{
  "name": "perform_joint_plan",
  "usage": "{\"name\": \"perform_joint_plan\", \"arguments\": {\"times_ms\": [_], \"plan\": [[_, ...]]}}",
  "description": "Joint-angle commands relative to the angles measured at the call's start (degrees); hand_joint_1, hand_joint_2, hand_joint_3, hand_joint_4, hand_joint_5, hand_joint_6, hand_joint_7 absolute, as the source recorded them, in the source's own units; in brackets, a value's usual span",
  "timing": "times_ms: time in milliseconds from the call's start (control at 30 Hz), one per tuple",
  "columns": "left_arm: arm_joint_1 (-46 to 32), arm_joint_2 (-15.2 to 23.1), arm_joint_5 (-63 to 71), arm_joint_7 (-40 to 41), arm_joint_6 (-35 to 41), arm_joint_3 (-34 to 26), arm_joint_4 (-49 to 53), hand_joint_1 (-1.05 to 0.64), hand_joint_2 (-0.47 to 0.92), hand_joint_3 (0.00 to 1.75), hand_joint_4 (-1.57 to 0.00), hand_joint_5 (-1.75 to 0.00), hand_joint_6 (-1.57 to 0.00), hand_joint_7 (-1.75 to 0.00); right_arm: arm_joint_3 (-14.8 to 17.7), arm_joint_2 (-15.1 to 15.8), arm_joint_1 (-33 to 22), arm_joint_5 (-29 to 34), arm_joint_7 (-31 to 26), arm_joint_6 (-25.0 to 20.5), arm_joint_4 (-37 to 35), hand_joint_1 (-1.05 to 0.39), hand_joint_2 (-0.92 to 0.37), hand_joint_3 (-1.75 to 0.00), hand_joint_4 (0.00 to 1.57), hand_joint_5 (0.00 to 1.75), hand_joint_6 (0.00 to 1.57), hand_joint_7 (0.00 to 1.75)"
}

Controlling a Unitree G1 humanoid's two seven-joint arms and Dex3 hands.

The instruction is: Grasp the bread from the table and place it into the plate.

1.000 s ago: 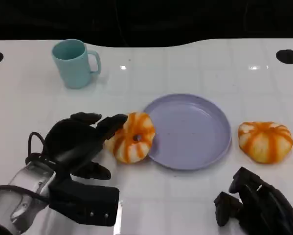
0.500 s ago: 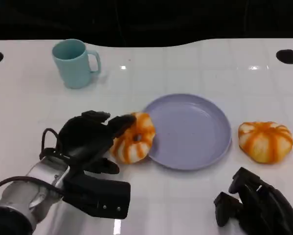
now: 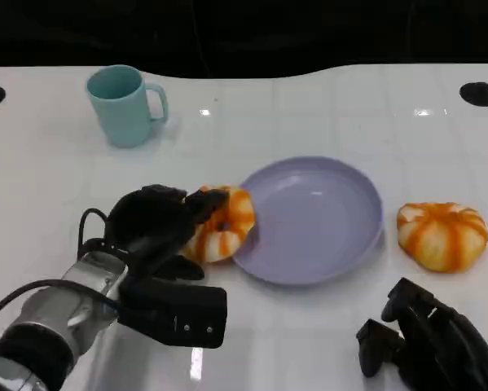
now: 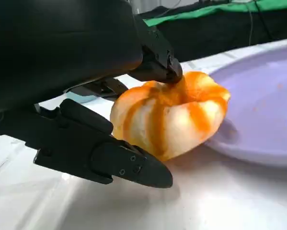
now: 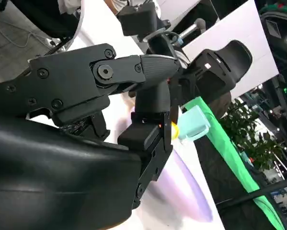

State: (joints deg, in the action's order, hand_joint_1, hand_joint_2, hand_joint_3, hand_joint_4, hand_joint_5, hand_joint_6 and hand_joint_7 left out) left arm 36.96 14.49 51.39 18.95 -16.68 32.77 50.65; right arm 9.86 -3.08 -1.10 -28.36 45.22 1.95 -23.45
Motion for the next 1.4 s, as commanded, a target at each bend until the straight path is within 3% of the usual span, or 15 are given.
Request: {"name": "perform_joint_plan", "arguments": {"times_ms": [33, 100, 167, 200, 233, 300, 333, 400, 433, 500, 567, 767, 1133, 1400], "plan": [[1.3, -0.4, -0.7, -1.1, 0.5, 1.0, 3.3, -0.64, 0.91, 0.03, -0.43, -0.07, -0.35, -0.01, 0.0, 0.7, -0.8, 0.0, -0.4, 0.0, 0.7, -0.56, -0.92, -0.22, 0.78, 1.68, 0.69, 1.40], [1.7, -0.7, -0.9, 0.1, -0.3, 1.2, 4.9, -0.54, 0.89, 0.01, -0.47, -0.09, -0.38, -0.02, 0.0, 0.7, -0.9, -0.2, -0.6, -0.5, 0.9, -0.56, -0.92, -0.22, 0.78, 1.68, 0.69, 1.40], [1.7, -0.8, -1.1, 5.5, -3.0, 1.3, 7.2, -0.41, 0.90, 0.01, -0.66, -0.20, -0.51, -0.06, 0.0, 0.6, -0.9, -0.4, -0.6, -0.6, 0.9, -0.56, -0.92, -0.21, 0.78, 1.68, 0.70, 1.40], [1.8, -1.0, -0.9, 8.9, -4.2, 1.6, 8.6, -0.36, 0.91, 0.02, -0.72, -0.34, -0.62, -0.05, 0.0, 0.6, -0.9, -0.3, -0.6, -0.6, 0.9, -0.56, -0.92, -0.21, 0.78, 1.68, 0.70, 1.40], [1.9, -1.1, -0.9, 12.4, -5.5, 1.8, 9.9, -0.31, 0.92, 0.05, -0.76, -0.69, -0.82, -0.07, 0.1, 0.6, -0.9, -0.4, -0.7, -0.8, 1.0, -0.56, -0.92, -0.21, 0.78, 1.68, 0.70, 1.40], [2.3, -1.4, -0.4, 18.9, -7.6, 2.4, 12.7, -0.27, 0.92, 0.12, -0.84, -1.06, -1.06, -0.14, 0.0, 0.7, -1.0, -0.2, -0.6, -0.8, 1.1, -0.56, -0.92, -0.21, 0.78, 1.68, 0.70, 1.40], [2.5, -1.5, 0.0, 21.6, -8.2, 2.9, 13.8, -0.25, 0.92, 0.21, -0.83, -1.34, -1.08, -0.42, 0.0, 0.8, -1.0, -0.2, -0.5, -0.7, 1.1, -0.55, -0.92, -0.21, 0.77, 1.68, 0.69, 1.40], [2.9, -1.6, 0.8, 26.4, -8.6, 3.8, 15.4, -0.23, 0.92, 0.31, -0.80, -1.61, -0.90, -1.00, 0.0, 0.7, -0.9, -0.2, -0.2, -0.3, 0.8, -0.55, -0.92, -0.22, 0.77, 1.68, 0.69, 1.40], [3.0, -1.7, 0.9, 28.8, -9.3, 4.0, 16.1, -0.21, 0.91, 0.35, -0.80, -1.69, -0.76, -1.37, 0.1, 0.7, -0.8, -0.2, -0.3, -0.2, 0.7, -0.55, -0.92, -0.22, 0.77, 1.68, 0.69, 1.40], [3.2, -1.9, 1.0, 32.5, -10.4, 4.5, 17.1, -0.19, 0.90, 0.38, -0.80, -1.73, -0.66, -1.65, 0.1, 0.7, -0.8, -0.1, -0.3, -0.2, 0.6, -0.56, -0.92, -0.22, 0.77, 1.69, 0.69, 1.41], [3.4, -2.0, 1.3, 35.7, -10.9, 4.9, 17.8, -0.18, 0.87, 0.47, -0.79, -1.74, -0.61, -1.73, 0.1, 0.7, -0.7, 0.0, -0.4, 0.0, 0.5, -0.56, -0.92, -0.22, 0.77, 1.69, 0.69, 1.41], [3.9, -2.2, 2.0, 43.0, -11.6, 6.2, 19.0, -0.12, 0.60, 0.88, -0.78, -1.75, -0.57, -1.75, 0.1, 0.7, -0.6, -0.2, -0.3, -0.3, 0.5, -0.56, -0.92, -0.23, 0.77, 1.68, 0.69, 1.40], [4.1, -2.1, 1.7, 47.7, -13.7, 6.0, 18.5, -0.12, 0.44, 1.12, -0.82, -1.75, -0.60, -1.75, 0.1, 0.6, -0.3, 0.0, -0.1, 0.5, -0.2, -0.56, -0.92, -0.23, 0.78, 1.68, 0.70, 1.39], [3.9, -1.4, -3.3, 41.3, -17.3, 1.9, 12.6, -0.18, 0.43, 1.21, -0.88, -1.75, -0.67, -1.75, 0.0, 0.7, 0.1, 0.0, 0.2, 1.0, -0.9, -0.56, -0.92, -0.24, 0.78, 1.68, 0.69, 1.40]]}}
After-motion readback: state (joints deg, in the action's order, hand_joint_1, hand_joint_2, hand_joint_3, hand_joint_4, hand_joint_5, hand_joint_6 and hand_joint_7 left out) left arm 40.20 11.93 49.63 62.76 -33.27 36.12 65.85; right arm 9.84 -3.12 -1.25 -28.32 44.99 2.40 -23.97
